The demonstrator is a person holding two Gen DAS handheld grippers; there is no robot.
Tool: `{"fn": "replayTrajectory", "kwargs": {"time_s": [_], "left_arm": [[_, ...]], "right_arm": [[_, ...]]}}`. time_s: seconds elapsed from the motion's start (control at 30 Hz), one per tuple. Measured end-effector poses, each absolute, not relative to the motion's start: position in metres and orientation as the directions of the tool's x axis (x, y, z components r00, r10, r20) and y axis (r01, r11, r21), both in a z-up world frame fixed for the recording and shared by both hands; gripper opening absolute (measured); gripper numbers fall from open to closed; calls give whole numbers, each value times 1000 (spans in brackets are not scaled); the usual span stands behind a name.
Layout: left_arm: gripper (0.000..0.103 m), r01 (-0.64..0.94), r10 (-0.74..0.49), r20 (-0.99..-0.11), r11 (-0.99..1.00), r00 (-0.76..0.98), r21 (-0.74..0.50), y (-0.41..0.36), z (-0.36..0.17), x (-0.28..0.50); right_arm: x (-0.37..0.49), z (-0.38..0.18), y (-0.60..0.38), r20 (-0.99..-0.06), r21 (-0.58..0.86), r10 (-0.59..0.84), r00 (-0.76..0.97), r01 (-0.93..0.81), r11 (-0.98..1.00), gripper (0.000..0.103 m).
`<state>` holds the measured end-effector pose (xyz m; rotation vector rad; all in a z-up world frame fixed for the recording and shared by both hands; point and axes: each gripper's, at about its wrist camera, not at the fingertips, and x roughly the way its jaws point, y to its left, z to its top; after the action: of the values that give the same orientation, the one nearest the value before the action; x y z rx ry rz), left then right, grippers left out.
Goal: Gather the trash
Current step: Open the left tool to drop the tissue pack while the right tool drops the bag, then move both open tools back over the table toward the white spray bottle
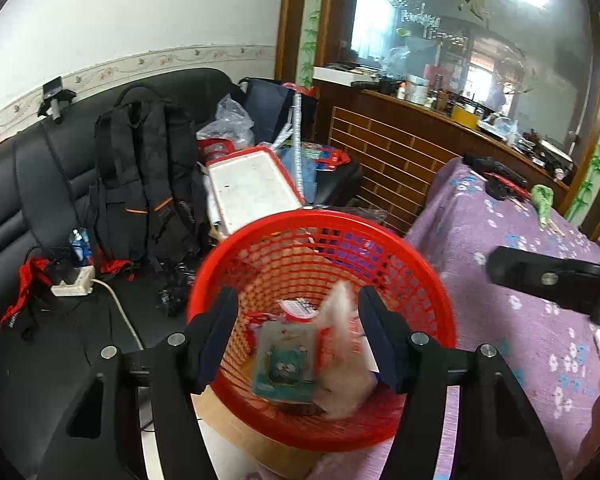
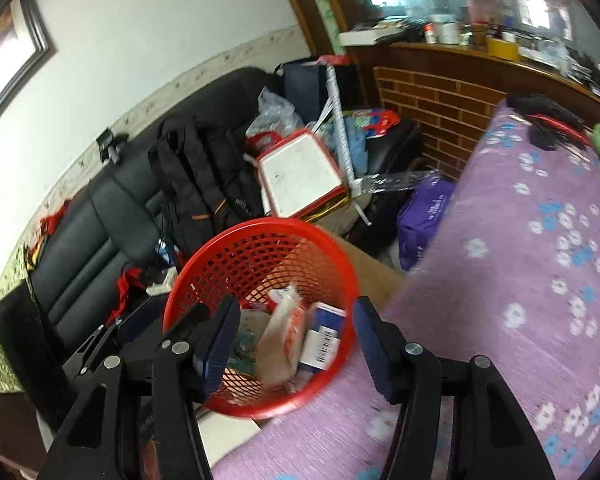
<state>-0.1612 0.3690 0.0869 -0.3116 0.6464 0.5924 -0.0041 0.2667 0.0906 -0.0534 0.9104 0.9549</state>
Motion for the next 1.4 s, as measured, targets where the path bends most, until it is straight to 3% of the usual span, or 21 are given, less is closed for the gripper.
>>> {"fn": "replayTrajectory", "kwargs": {"time_s": [0.6,0.9,1.1,1.4], "left_arm": [[65,-227,145,-694,973,705,-28,174,61,-79],[67,-253,182,-693,967,697,-1,150,44,-78],[67,-263,149,-696,963,702,-59,160,43,-78],[67,-272,175,-709,962,683,-25,155,40,-75]], "right_arm": [[28,78,-15,-648,424,593,479,-419,803,63],[39,63,-78,-610,420,585,535,-407,811,63],[30,62,-84,-572,434,623,534,-448,782,63],[29,58,-83,-551,417,639,537,-485,768,63]]}}
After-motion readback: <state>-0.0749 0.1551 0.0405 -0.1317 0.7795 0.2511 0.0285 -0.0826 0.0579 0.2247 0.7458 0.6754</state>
